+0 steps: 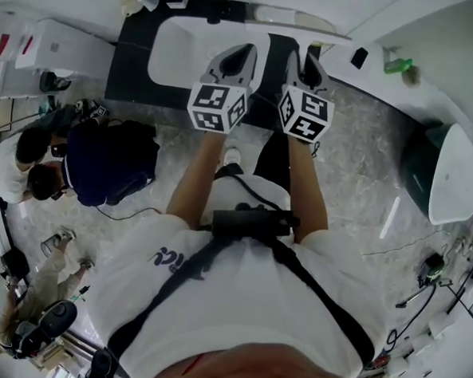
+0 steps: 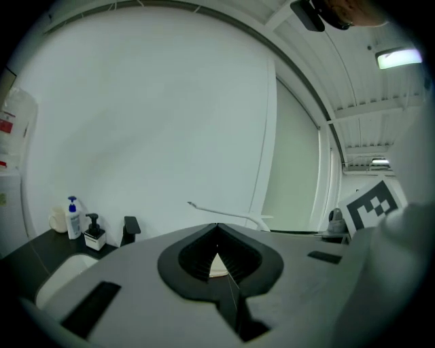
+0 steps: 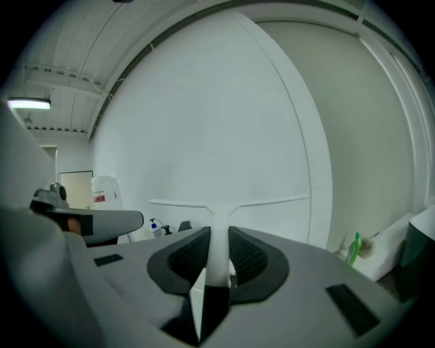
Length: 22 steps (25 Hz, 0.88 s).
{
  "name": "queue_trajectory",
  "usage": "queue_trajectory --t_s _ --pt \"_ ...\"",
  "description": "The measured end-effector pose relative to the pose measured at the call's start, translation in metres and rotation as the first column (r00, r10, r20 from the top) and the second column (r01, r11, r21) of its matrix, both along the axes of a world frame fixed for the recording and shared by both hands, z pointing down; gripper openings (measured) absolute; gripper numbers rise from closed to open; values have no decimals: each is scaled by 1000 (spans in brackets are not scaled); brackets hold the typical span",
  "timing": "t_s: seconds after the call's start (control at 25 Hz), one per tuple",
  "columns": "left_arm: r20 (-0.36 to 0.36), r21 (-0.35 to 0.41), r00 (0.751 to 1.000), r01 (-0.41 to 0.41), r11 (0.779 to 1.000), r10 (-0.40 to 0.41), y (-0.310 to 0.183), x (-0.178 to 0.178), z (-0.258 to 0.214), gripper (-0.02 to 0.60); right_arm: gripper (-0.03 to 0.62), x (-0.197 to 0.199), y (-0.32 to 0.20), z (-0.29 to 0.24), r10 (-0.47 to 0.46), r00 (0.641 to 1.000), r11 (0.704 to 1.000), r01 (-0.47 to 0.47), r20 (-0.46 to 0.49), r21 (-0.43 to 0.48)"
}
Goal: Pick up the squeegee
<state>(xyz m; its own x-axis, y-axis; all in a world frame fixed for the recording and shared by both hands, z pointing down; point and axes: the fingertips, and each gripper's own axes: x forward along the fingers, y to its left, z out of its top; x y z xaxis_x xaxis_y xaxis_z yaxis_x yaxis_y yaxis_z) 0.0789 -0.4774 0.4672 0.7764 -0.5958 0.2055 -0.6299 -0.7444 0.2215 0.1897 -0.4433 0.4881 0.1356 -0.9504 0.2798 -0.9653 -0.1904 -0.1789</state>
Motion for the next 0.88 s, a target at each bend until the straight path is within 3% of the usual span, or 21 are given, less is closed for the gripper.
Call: queue_trajectory --t_s 0.28,0.52,0.88 --pt "-58 119 998 -7 993 14 18 -18 -78 12 94 -17 24 -93 9 998 982 3 -63 189" --pt "-84 209 996 -21 978 40 38 -25 -131 12 94 -27 50 -154 42 994 949 -9 -97 314" --pt "-92 280 992 -53 958 82 68 -29 -166 11 94 -41 84 -200 76 987 912 -10 -144 411"
